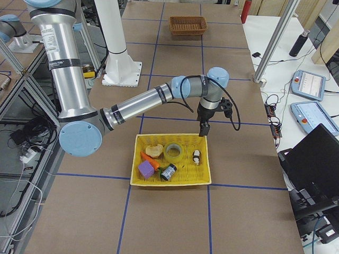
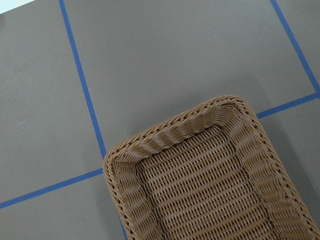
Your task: Move tape to another basket
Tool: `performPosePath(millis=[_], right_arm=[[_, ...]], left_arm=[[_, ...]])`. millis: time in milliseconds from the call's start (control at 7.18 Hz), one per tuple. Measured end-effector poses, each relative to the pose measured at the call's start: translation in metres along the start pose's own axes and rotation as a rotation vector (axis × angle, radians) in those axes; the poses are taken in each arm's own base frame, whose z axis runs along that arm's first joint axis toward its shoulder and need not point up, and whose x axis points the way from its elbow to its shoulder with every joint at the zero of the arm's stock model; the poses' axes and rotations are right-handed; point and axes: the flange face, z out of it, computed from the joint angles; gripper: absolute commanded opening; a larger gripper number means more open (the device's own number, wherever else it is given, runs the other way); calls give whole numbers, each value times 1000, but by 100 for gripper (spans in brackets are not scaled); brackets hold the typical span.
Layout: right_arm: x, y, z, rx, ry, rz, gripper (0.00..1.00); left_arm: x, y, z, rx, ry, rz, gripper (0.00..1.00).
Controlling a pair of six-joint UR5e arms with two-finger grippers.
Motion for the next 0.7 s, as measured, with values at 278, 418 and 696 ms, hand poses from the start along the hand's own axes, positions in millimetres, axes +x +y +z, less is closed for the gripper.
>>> performPosePath(millis=[278,418,696], right_arm=[[-1,9,-1,-8,-11,9,100],[6,18,7,-16,-22,-3,100],[48,54,51,38,-34,-147,100]], left_arm=[[2,0,-3,5,2,3,98],[4,1,-6,11,2,7,98],[8,5,-12,17,2,11,98]])
